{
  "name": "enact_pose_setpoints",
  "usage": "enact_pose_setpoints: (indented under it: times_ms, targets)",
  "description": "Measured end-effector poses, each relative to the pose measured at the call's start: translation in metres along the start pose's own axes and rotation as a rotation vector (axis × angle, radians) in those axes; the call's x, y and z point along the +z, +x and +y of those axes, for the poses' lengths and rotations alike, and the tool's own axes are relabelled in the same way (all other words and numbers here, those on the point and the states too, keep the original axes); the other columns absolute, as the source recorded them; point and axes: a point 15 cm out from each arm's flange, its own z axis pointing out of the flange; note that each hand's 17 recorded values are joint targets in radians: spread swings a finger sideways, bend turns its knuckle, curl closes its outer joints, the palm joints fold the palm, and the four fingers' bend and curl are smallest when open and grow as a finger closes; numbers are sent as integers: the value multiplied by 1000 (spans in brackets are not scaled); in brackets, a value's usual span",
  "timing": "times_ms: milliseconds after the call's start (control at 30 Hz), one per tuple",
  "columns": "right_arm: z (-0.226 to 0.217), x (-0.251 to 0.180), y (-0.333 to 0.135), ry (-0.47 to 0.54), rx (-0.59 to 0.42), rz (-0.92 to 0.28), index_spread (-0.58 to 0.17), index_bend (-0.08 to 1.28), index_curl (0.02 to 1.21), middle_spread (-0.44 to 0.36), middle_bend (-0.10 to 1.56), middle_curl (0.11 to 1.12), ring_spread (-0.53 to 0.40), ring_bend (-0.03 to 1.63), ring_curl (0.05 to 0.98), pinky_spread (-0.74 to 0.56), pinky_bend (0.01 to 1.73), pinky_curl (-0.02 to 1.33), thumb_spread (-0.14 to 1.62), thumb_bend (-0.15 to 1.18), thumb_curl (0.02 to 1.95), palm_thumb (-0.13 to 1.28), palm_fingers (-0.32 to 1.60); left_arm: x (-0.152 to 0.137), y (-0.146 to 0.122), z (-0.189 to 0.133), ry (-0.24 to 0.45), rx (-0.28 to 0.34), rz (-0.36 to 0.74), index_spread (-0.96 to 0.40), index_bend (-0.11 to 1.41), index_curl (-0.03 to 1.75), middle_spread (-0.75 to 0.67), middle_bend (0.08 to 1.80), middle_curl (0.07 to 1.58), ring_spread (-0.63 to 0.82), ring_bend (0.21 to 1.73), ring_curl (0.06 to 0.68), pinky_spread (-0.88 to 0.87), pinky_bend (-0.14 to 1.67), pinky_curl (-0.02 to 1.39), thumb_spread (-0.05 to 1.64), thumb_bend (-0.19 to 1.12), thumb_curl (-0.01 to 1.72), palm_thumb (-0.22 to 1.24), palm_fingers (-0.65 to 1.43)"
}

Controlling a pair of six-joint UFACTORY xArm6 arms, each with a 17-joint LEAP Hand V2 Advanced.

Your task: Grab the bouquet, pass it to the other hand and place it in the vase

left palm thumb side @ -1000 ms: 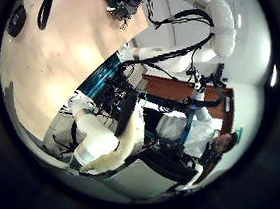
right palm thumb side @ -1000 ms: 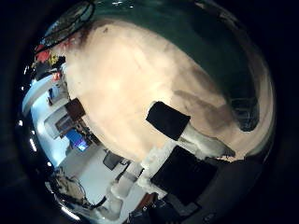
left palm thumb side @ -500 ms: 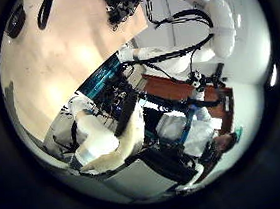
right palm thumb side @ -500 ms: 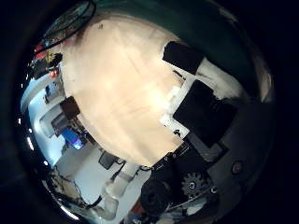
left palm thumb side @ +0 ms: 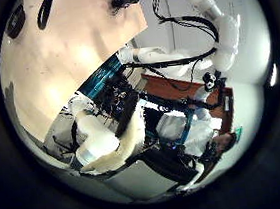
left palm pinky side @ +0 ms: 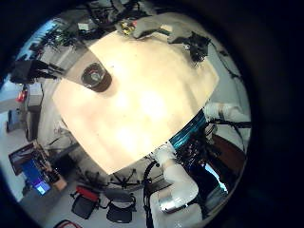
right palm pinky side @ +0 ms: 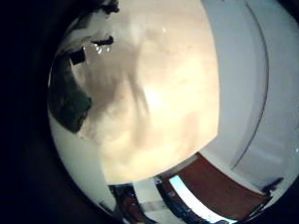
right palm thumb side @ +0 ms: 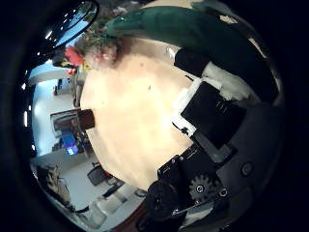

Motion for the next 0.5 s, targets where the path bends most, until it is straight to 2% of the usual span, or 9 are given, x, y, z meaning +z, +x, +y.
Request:
enact_pose_setpoints:
  times_ms: [133,367,500]
  targets:
    - [11,-43,16,58,12,-21,-346,1031,1015,-163,1285,880,-197,1450,638,-184,1518,414,903,79,741,1161,1166,-1,-5,-2,6,-10,10,-25,188,391,290,184,314,513,470,189,594,312,150,1178,-18,291,250,201]
    - [32,-128,-5,194,-28,-218,-307,1070,998,-143,1321,849,-187,1464,655,-172,1499,460,879,62,829,1161,1153,-5,-10,-4,22,-29,23,-18,188,393,290,184,313,513,469,189,594,310,150,1181,-18,288,255,202]
    - [41,-166,-24,253,-70,-354,-289,1090,985,-135,1335,831,-185,1468,661,-170,1483,486,869,51,876,1156,1155,-12,-15,-11,77,-55,69,-13,187,393,288,189,315,513,468,188,589,314,149,1181,-18,287,256,215]
